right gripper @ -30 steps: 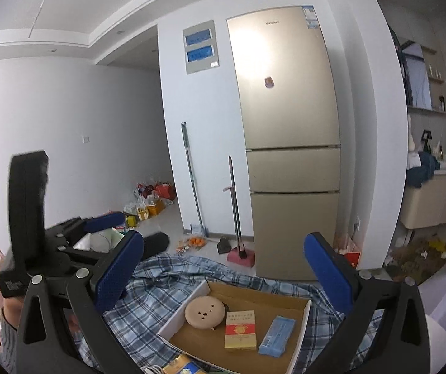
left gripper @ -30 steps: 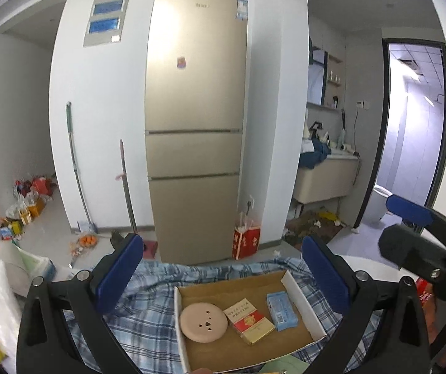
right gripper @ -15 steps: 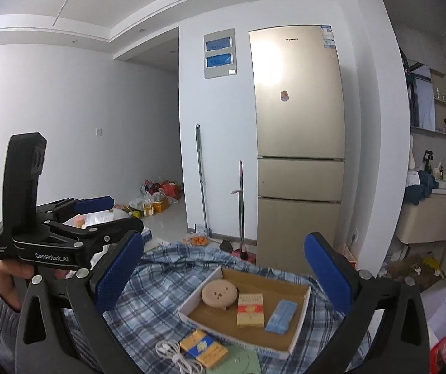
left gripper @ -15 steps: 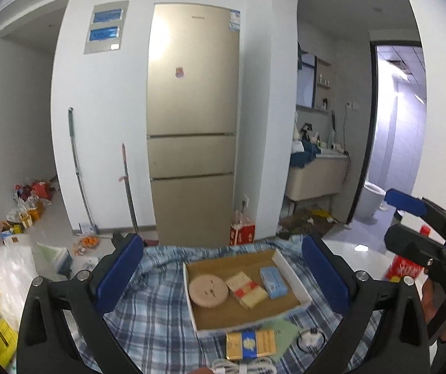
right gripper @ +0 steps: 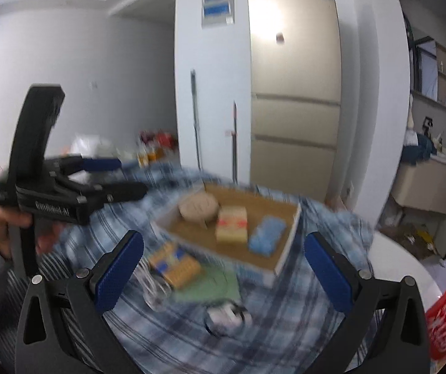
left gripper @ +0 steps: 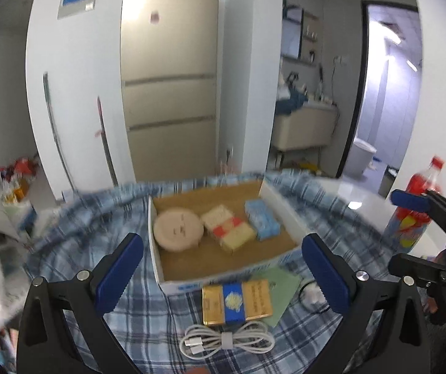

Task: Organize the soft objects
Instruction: 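Withdraw both tools from the box toward the remaining items, then grasp the gold-blue cigarette pack with left gripper while right grasps the plush toy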

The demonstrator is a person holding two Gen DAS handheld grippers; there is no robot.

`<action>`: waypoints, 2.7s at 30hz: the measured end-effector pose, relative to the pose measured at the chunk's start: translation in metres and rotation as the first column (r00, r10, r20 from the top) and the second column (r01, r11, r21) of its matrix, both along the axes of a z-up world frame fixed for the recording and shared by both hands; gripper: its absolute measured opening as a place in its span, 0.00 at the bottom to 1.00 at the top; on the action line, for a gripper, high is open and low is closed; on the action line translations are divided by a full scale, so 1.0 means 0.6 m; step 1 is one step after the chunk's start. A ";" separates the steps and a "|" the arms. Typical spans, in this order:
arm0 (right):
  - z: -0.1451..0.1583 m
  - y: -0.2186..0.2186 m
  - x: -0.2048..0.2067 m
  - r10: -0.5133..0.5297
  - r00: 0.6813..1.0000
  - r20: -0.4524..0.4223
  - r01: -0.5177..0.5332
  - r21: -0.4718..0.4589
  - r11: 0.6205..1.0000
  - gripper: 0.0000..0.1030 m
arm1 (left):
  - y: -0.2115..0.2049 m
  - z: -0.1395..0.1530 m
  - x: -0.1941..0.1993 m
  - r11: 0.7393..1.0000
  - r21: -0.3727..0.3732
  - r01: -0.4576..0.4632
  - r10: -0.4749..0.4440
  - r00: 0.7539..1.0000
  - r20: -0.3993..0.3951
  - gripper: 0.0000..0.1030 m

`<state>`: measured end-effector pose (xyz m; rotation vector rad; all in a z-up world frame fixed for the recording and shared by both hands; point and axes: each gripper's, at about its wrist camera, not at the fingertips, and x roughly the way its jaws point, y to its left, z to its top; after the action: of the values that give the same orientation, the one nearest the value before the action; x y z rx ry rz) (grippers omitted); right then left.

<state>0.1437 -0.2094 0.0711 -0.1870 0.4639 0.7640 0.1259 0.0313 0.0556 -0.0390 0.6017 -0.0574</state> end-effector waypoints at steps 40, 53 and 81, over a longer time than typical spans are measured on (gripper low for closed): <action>-0.173 0.034 0.077 -0.017 0.950 -0.311 -0.051 -0.211 0.976 0.73 | -0.024 -0.196 0.060 0.996 -0.078 0.052 -0.075 0.942 -0.327 0.86; -0.182 0.038 0.081 -0.036 0.944 -0.327 -0.047 -0.241 0.969 0.39 | -0.022 -0.180 0.052 0.997 -0.066 0.047 -0.065 0.954 -0.293 0.86; -0.135 0.026 0.047 -0.026 0.990 -0.136 -0.001 -0.191 0.982 0.28 | -0.023 -0.121 0.020 0.998 -0.036 0.058 -0.063 0.984 -0.167 0.86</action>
<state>0.1717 -0.1937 -0.0098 -0.3115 0.6698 0.7223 0.1381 0.0173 -0.0171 -0.0563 0.7710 -0.1237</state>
